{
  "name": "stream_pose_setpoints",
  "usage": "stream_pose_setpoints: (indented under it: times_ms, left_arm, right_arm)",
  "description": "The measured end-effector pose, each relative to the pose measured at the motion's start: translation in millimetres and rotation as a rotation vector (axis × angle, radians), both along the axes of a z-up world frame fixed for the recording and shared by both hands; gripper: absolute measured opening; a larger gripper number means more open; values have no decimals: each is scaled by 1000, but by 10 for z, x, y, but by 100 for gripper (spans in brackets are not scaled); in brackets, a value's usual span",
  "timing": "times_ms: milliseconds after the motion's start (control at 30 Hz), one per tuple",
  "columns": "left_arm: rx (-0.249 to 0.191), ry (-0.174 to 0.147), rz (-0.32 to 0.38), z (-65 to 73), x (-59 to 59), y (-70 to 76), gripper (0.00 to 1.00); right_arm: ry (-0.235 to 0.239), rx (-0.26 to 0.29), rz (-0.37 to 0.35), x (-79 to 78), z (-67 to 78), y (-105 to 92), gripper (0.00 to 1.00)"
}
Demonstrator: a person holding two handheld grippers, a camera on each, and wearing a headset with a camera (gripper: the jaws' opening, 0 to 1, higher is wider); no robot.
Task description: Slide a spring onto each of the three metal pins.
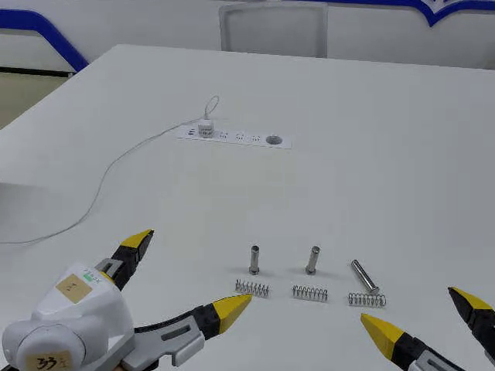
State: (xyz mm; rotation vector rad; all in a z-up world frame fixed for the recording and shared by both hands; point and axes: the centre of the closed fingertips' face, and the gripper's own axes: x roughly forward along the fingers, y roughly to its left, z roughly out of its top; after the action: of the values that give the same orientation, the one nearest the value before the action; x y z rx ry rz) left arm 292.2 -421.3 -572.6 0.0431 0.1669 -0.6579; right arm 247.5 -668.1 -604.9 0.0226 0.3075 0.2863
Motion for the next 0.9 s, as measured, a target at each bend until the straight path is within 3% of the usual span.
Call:
stream_pose_setpoints:
  times_ms: [267,433,633,767,900]
  left_arm:
    - [10,7,0,-27,1,1,100]
    - [19,13,4,-48,2,11,100]
    - [32,15,4,-63,-2,11,100]
    - [40,19,-3,-78,-10,-4,100]
    - [40,19,-7,-79,-15,-10,100]
  right_arm:
    - [9,-5,17,17,-14,-12,73]
    - [18,9,6,77,-2,-107,65]
    - [35,2,13,267,12,-169,63]
    - [72,34,17,430,-11,-176,59]
    - [99,2,48,566,-76,-145,52]
